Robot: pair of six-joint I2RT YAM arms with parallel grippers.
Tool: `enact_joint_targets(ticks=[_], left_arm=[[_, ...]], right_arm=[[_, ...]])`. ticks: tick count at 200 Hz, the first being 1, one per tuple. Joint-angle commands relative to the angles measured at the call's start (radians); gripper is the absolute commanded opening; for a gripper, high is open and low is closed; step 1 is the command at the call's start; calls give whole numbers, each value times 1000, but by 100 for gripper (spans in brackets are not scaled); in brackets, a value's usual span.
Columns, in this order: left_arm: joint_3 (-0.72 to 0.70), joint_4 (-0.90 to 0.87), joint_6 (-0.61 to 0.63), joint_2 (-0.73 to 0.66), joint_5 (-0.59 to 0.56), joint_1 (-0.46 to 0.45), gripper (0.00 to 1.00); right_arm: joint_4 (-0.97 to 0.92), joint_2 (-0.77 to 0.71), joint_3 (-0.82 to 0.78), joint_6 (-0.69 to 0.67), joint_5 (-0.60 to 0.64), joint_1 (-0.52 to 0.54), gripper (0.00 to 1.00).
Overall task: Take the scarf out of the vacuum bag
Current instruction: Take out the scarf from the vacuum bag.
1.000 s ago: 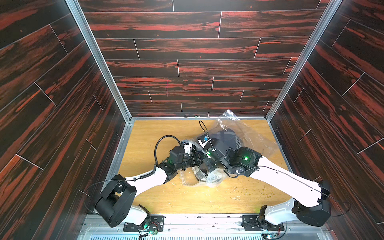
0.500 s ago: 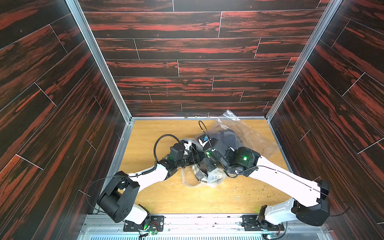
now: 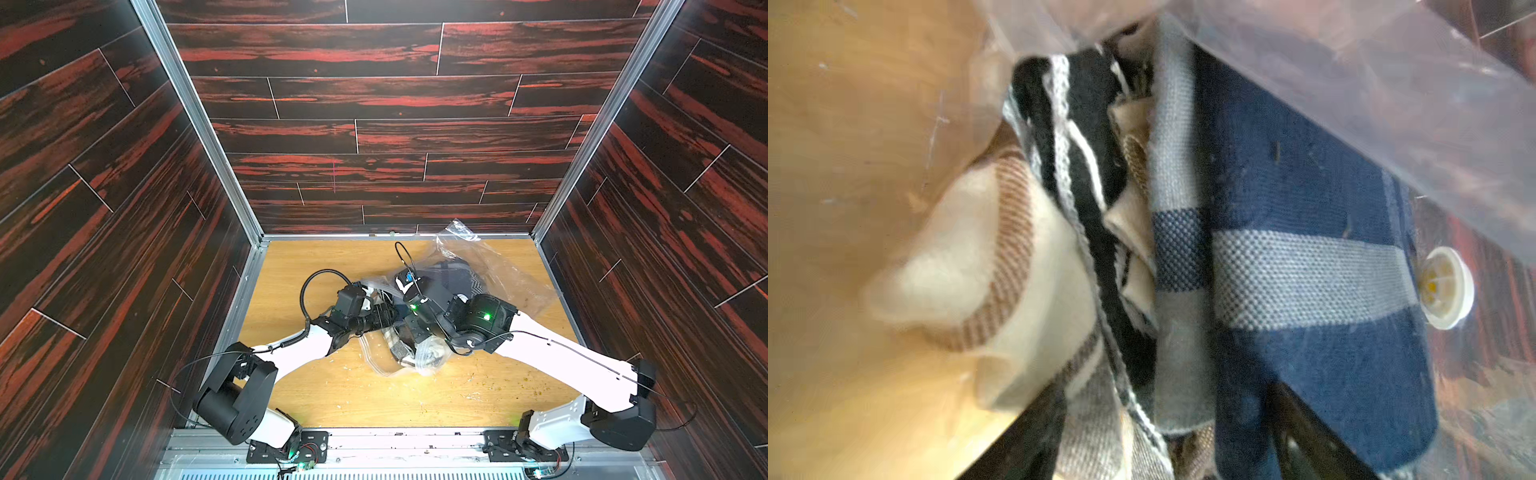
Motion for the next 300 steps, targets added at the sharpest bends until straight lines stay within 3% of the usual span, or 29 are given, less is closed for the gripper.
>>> enact_joint_targets(ticks=[1,87,236,300], left_arm=[[33,87,-14,13,22,31,79],[31,182,-25,-6,114,32,78],[103,184,7,137,55,31,73],[145,219,-16,203,88,33,62]], right_arm=[[-3,5,29,-14,20,5,0],[2,38,54,-38,22,2,0],[54,46,49,-63,3,-5,0],[57,35,43,-68,5,-11,0]])
